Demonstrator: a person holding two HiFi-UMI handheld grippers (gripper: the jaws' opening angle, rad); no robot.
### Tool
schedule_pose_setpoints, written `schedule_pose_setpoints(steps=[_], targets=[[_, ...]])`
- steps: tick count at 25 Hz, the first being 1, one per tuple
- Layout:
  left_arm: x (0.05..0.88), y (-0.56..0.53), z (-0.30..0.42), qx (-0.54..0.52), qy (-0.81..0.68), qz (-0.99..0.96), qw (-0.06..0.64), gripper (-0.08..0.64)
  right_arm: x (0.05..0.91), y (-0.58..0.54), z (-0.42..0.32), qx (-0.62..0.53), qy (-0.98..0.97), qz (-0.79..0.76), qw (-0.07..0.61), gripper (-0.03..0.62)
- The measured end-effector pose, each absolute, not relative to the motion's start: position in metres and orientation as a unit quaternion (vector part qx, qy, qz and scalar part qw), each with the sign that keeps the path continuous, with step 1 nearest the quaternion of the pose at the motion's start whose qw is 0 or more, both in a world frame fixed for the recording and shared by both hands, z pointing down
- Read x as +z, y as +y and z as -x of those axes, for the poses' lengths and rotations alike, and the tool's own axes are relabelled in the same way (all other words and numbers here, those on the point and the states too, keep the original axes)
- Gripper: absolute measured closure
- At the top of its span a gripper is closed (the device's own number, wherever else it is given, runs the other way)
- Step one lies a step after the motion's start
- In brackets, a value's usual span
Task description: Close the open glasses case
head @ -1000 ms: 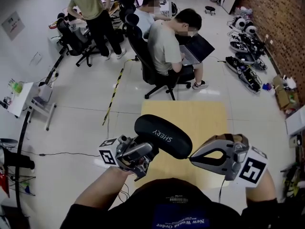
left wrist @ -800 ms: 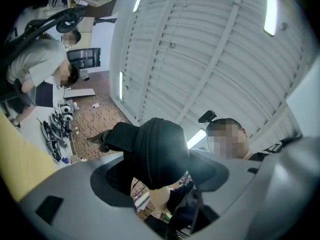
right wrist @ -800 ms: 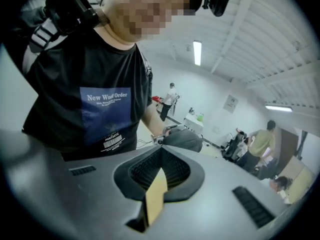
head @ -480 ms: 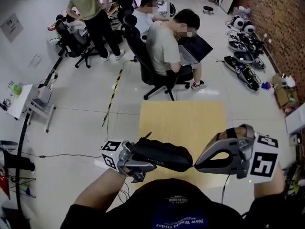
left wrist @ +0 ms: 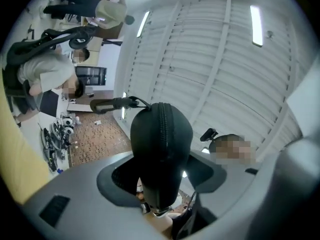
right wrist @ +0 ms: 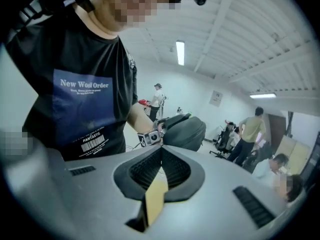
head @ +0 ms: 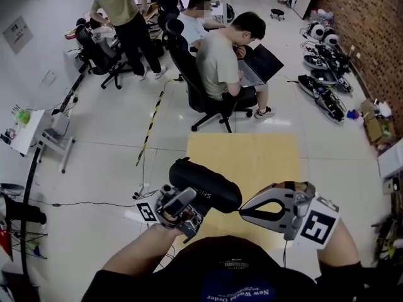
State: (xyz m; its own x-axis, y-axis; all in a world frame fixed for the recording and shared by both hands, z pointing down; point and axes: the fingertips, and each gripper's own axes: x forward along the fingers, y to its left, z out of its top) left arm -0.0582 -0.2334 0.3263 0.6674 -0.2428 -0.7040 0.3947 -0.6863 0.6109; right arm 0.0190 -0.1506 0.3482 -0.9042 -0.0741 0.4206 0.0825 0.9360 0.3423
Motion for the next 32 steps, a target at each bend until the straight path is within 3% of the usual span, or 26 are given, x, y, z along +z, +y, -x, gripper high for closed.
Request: schedule_pose_setpoints(steps=[3, 7, 10, 18, 19, 21, 22, 32], targets=[[0.355, -0.239, 0.055, -0.375, 0.033, -0.826, 0.42, 0.291, 0.374, -0.161, -0.026, -0.096, -0.976, -0.029, 0.196, 0.603], [0.381, -0.244, 0.048, -0.331, 0.014, -0.841, 0.428, 0.291, 0.409, -0.164, -0.036, -0.052, -0.98, -0.036, 0.19, 0.546], [0.39, -0.244, 0.046, -0.292, -0.006, -0.868, 0.402, 0.291, 0.4, -0.173, -0.047, 0.018, -0.993, -0.061, 0.095, 0.486], [0.392, -0.24, 0.071, -0.166, -0.125, -0.945, 0.253, 0.29, 0.374, -0.244, -0.144, 0.191, -0.932, -0.272, -0.148, 0.488], [0.39, -0.24, 0.076, -0.159, -0.139, -0.949, 0.234, 0.29, 0.373, -0.248, -0.15, 0.192, -0.925, -0.288, -0.156, 0.497], [0.387, -0.238, 0.082, -0.141, -0.163, -0.957, 0.194, 0.29, 0.373, -0.252, -0.151, 0.179, -0.921, -0.311, -0.15, 0.594], [0.387, -0.237, 0.083, -0.132, -0.174, -0.96, 0.178, 0.29, 0.371, -0.253, -0.148, 0.166, -0.924, -0.316, -0.138, 0.604], [0.39, -0.228, 0.079, -0.117, -0.194, -0.961, 0.158, 0.29, 0.368, -0.253, -0.119, 0.109, -0.933, -0.337, -0.061, 0.606]])
